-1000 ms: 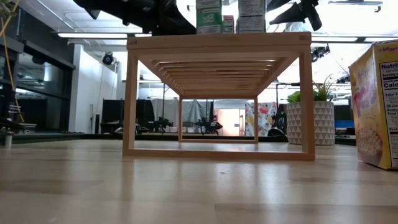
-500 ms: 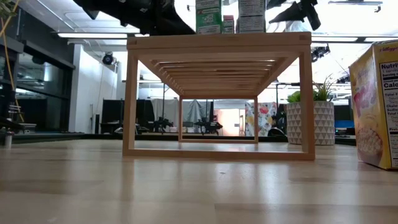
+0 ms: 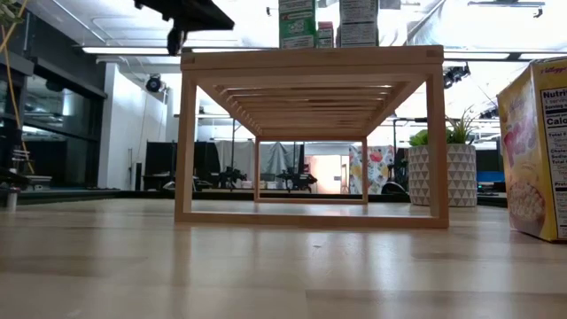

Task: Stack cereal on shelf
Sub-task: Put the yellow cereal box on the shelf aligned with other yellow cereal box

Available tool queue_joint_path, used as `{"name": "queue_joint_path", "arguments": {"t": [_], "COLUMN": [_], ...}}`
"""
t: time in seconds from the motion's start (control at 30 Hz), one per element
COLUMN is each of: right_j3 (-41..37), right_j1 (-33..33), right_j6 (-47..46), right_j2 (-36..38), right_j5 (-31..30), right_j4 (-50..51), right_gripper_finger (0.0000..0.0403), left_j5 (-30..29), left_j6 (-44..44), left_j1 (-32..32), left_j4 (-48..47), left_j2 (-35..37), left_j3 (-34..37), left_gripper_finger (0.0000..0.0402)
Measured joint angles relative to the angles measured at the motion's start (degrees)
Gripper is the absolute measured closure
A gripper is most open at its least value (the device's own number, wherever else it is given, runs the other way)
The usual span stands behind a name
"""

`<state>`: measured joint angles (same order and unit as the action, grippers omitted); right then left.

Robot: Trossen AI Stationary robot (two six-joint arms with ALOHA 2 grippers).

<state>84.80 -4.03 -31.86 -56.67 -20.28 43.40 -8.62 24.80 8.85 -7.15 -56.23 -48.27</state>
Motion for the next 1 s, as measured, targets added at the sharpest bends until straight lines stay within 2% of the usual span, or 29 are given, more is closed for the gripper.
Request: {"name": "queue_joint_path", "arguments": {"t": [0.17, 0.27, 0.33, 0.5, 0.6, 0.8, 1.0], "right_j3": [12.3, 14.5, 13.8, 6.5, 1.8, -8.9, -20.6], "right_j1": [-3.2, -4.9, -6.3, -12.0, -16.1, -25.0, -31.1], "right_j6": [-15.3, -25.8, -31.3, -43.7, -53.2, -76.7, -95.6], "right_j2": [-5.9, -8.4, -9.3, -9.0, -9.0, -9.0, -9.3], "right_j5": [3.1, 7.0, 11.1, 19.6, 22.0, 20.2, 17.1], "right_j4": [28.2, 41.7, 47.0, 44.0, 44.0, 34.5, 20.5], "right_gripper_finger": [0.0249, 0.0248, 0.0240, 0.0199, 0.0165, 0.0105, 0.0087], "left_j5": [0.1, 0.4, 1.0, 4.1, 7.6, 16.0, 23.4], "left_j6": [0.0, 0.0, 0.1, 0.1, 0.1, -2.2, -2.4], "left_j1": [2.1, 3.0, 3.5, 5.2, 6.4, 9.1, 11.2], "left_j4": [-0.4, -1.0, -1.0, -0.8, -0.8, -0.8, -0.8], "left_j2": [2.5, 2.7, 2.7, 2.7, 2.7, 2.7, 2.7], "left_j3": [0.0, 0.0, 0.0, 0.0, 0.0, 0.0, 0.0], "left_gripper_finger": [0.0401, 0.0402, 0.0402, 0.0401, 0.0402, 0.0401, 0.0401]}}
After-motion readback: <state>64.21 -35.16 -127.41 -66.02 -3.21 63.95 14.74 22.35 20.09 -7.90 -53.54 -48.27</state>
